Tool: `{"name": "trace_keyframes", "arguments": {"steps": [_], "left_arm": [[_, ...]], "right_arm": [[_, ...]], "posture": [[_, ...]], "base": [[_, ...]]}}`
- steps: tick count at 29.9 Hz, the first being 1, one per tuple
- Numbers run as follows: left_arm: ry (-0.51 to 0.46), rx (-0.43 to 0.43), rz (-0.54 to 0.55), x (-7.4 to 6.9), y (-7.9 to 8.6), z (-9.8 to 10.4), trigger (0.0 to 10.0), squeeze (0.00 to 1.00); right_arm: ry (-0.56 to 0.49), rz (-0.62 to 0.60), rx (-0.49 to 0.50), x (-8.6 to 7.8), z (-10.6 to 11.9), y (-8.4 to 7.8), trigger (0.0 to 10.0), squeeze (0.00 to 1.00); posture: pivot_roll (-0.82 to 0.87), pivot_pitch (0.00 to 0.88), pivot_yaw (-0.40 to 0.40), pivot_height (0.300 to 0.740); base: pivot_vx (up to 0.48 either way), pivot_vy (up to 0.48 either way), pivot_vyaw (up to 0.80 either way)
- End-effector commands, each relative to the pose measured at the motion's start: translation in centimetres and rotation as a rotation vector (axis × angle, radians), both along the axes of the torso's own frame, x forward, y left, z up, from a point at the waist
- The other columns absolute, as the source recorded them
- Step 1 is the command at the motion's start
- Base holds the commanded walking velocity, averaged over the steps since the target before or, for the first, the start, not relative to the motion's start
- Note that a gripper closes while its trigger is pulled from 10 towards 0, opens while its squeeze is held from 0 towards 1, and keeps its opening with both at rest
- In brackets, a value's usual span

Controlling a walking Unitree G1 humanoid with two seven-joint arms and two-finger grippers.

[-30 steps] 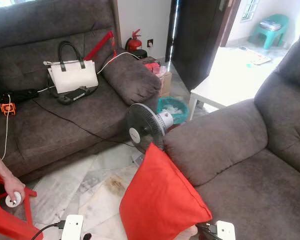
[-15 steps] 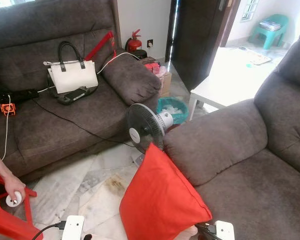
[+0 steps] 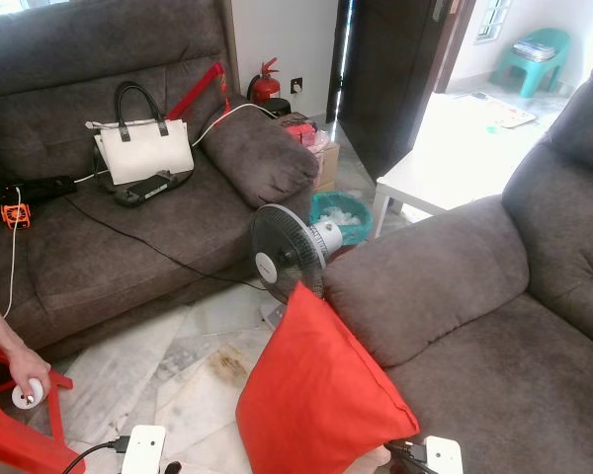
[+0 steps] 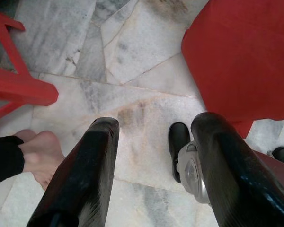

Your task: Move the pillow to the sofa from floor

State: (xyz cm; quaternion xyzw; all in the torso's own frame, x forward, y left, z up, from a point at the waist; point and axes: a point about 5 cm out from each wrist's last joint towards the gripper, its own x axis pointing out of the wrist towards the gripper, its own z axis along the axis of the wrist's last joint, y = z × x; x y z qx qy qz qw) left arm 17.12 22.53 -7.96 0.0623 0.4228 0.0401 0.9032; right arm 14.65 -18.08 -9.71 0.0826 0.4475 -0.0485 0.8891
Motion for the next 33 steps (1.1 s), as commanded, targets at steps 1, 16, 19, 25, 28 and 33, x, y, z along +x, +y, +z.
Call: {"name": "trace_keyframes", "arguments": {"steps": [1, 16, 19, 25, 28, 33], "left_arm": [[0.018, 0.011, -0.024, -0.4, 0.1, -0.2, 10.0, 0.00], [0.001, 0.012, -0.043, 0.0, -0.3, 0.0, 10.0, 0.00], [-0.002, 0.013, -0.047, 0.1, -0.4, 0.0, 10.0, 0.00], [-0.005, 0.014, -0.050, 0.2, -0.4, 0.0, 10.0, 0.00], [-0.016, 0.013, -0.054, 0.3, -0.6, 0.1, 10.0, 0.00], [-0.041, 0.001, -0.064, 0.7, -1.1, 0.2, 10.0, 0.00]], "right_arm": [[0.007, 0.006, 0.001, -0.2, -0.1, 0.0, 10.0, 0.00], [0.009, 0.011, 0.004, -0.1, -0.1, 0.0, 10.0, 0.00], [0.009, 0.011, 0.005, -0.1, -0.1, 0.0, 10.0, 0.00], [0.009, 0.013, 0.004, -0.1, 0.0, 0.0, 10.0, 0.00], [0.010, 0.014, 0.004, -0.1, 0.0, 0.0, 10.0, 0.00], [0.009, 0.013, 0.002, -0.1, 0.0, -0.1, 10.0, 0.00]], "posture": [[0.10, 0.000, -0.023, 0.740], [0.10, 0.000, -0.022, 0.740], [0.10, 0.000, -0.022, 0.740], [0.11, 0.000, -0.024, 0.740], [0.11, 0.000, -0.024, 0.740], [0.11, 0.000, -0.029, 0.740]], "base": [[0.000, 0.000, 0.00], [0.235, 0.000, 0.00], [0.256, 0.000, 0.00], [0.255, 0.000, 0.00], [0.256, 0.000, 0.00], [0.050, 0.000, 0.00]]}}
